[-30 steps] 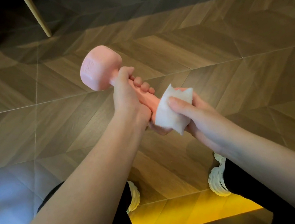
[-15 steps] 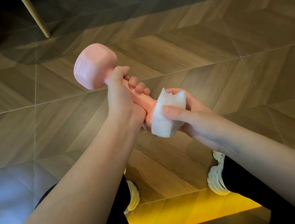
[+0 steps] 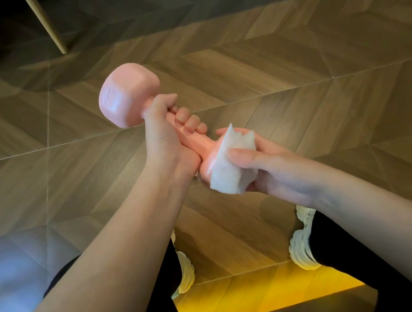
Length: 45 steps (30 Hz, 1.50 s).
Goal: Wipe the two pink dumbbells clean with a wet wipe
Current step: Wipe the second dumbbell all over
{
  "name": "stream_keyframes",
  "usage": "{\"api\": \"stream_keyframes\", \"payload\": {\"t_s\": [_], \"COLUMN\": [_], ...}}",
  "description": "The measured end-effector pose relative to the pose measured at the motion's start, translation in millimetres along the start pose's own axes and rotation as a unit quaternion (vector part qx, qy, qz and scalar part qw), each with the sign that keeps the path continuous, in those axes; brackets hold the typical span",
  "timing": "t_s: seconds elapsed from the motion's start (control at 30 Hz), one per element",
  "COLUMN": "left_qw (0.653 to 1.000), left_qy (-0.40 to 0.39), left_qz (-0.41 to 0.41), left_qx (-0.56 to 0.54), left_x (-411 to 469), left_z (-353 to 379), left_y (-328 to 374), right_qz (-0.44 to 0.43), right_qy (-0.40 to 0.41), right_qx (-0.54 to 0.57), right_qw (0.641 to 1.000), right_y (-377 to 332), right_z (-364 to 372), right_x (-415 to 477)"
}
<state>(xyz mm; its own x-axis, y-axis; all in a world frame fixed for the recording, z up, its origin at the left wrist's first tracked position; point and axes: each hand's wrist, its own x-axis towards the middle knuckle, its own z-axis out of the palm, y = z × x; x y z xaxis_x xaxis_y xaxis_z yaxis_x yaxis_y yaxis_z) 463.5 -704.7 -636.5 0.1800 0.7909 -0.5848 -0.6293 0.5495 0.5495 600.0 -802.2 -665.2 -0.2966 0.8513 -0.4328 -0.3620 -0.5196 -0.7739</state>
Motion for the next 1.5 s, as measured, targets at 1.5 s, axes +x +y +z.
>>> {"api": "stream_keyframes", "payload": {"t_s": [1.5], "left_qw": [0.999], "left_qy": [-0.032], "left_qz": [0.009], "left_qx": [0.002], "left_x": [-3.2], "left_z": [7.7], "left_y": [4.7], "right_qz": [-0.009], "right_qy": [0.079], "right_qx": [-0.051], "right_qw": [0.996], "right_y": [-13.7], "right_z": [13.4], "right_x": [1.3]}}
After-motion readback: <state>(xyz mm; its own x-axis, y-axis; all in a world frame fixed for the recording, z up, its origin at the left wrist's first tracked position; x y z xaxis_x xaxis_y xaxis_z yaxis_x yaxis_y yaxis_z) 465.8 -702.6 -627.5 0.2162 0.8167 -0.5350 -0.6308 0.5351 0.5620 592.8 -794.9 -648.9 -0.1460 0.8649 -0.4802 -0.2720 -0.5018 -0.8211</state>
